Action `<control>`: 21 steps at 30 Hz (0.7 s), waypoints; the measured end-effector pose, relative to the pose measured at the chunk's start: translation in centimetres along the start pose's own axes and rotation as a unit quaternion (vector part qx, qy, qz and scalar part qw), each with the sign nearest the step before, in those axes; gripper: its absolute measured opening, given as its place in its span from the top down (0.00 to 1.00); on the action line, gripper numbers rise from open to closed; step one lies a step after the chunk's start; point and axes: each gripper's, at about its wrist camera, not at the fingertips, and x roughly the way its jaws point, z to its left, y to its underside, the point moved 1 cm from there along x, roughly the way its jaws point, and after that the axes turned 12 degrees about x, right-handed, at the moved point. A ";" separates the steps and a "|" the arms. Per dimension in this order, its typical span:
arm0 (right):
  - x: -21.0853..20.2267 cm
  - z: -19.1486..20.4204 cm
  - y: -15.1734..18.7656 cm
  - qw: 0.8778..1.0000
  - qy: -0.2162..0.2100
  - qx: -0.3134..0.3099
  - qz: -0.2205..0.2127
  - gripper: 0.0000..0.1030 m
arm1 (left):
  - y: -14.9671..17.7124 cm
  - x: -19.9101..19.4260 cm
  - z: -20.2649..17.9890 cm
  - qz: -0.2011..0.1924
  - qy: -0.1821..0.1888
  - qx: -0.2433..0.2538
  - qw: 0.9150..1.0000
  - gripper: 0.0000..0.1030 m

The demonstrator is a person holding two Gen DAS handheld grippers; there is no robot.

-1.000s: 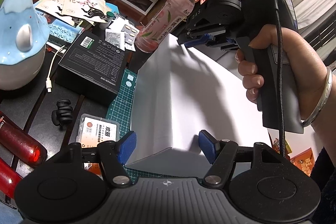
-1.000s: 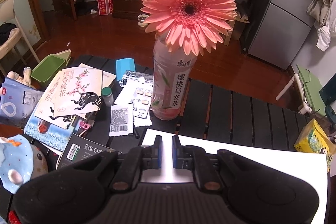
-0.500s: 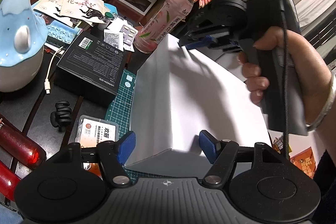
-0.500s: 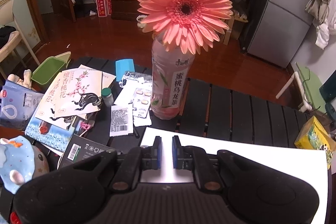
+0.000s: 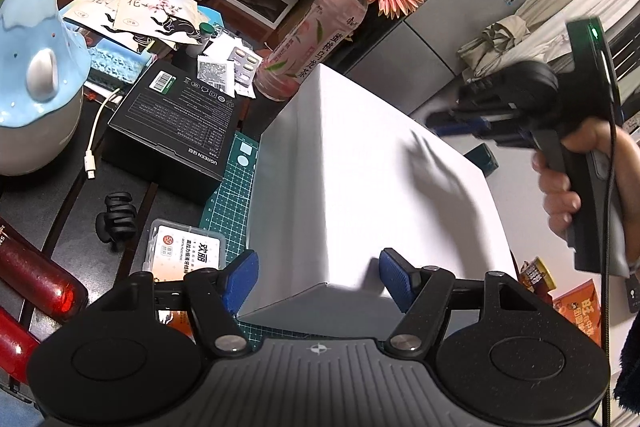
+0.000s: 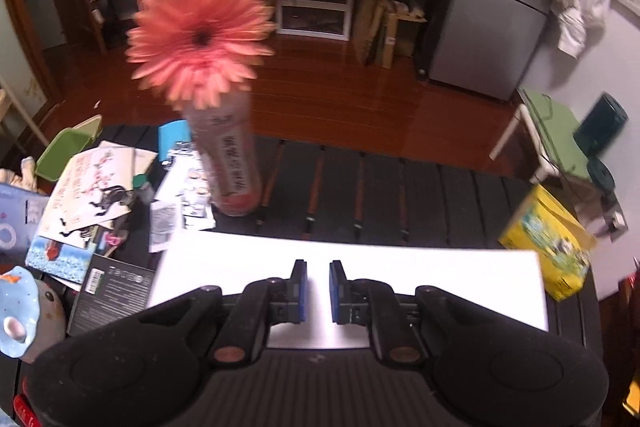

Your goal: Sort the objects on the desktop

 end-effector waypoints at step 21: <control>-1.1 -13.5 0.0 0.994 0.055 0.097 -0.006 0.90 | 0.1 0.1 0.0 -0.001 -0.001 0.003 1.000 0.33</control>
